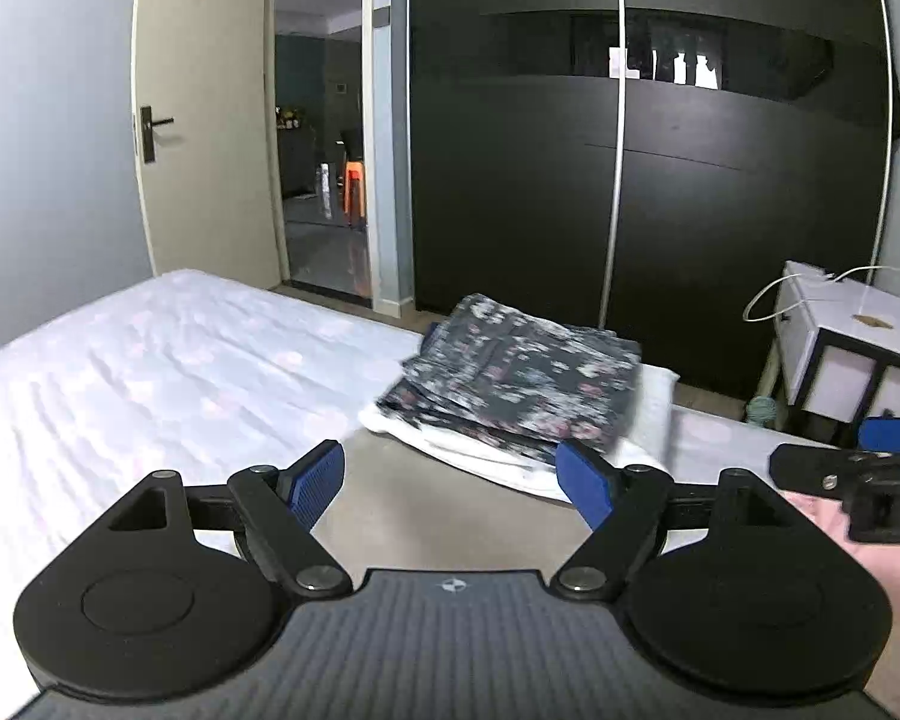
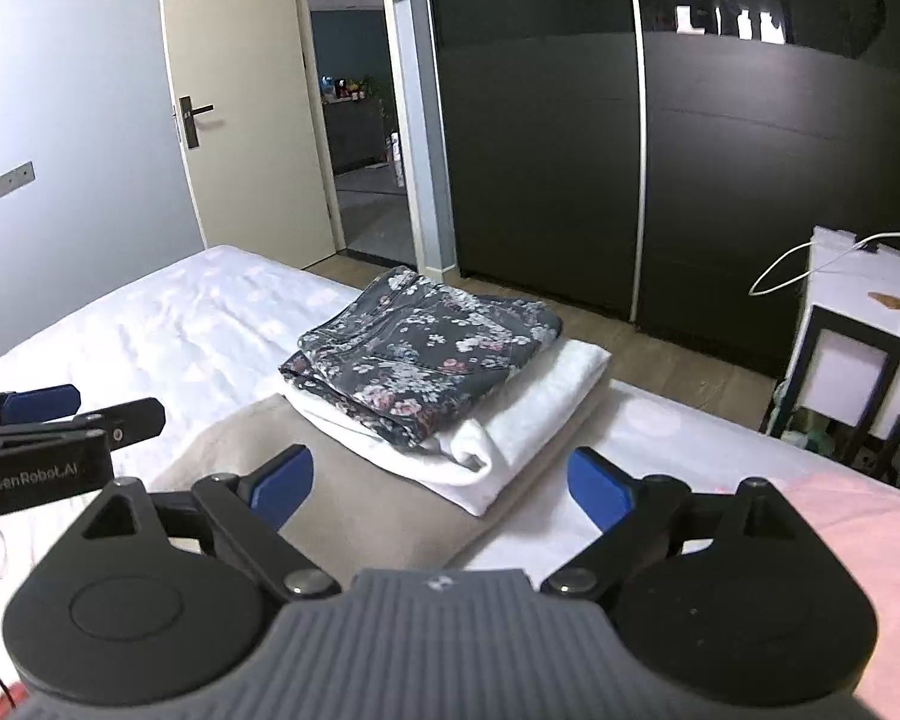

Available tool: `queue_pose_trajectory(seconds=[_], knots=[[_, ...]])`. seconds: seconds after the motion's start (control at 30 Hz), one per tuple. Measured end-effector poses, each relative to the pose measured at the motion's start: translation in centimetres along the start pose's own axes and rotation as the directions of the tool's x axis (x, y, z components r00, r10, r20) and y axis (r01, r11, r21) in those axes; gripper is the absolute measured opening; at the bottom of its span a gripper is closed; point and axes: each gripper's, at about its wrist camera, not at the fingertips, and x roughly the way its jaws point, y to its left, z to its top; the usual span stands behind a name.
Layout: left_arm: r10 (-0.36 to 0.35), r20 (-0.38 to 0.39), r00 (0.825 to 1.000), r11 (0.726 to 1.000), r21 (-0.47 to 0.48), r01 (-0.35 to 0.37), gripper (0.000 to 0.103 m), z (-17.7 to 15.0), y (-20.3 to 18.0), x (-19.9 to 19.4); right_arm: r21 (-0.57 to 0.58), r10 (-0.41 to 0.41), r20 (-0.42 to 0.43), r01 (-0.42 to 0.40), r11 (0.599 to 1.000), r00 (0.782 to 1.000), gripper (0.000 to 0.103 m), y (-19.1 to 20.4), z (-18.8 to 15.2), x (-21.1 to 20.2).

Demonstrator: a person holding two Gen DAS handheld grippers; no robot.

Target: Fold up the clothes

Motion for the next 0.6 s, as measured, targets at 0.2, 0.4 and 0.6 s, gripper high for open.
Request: queue_pose_trajectory(seconds=[0.2, 0.4, 0.6], knots=[[0.037, -0.030, 0.999, 0.999, -0.001, -0.037, 0.077, -1.6, -1.6, -1.8, -0.026, 0.006, 0.021, -0.005, 1.000, 1.000, 0.094, -0.3, -1.2, -1.5], [0.047, -0.040, 0.998, 0.998, -0.042, -0.049, 0.077, -2.5, -1.9, -3.3, -0.024, 0.021, 0.033, -0.020, 1.000, 0.999, 0.095, 0.0, -1.8, -2.5], [0.049, -0.038, 0.998, 0.995, -0.088, -0.052, 0.077, -2.5, -1.4, -3.5, -0.025, 0.036, 0.039, -0.035, 0.999, 0.999, 0.095, 0.4, -2.0, -3.1]])
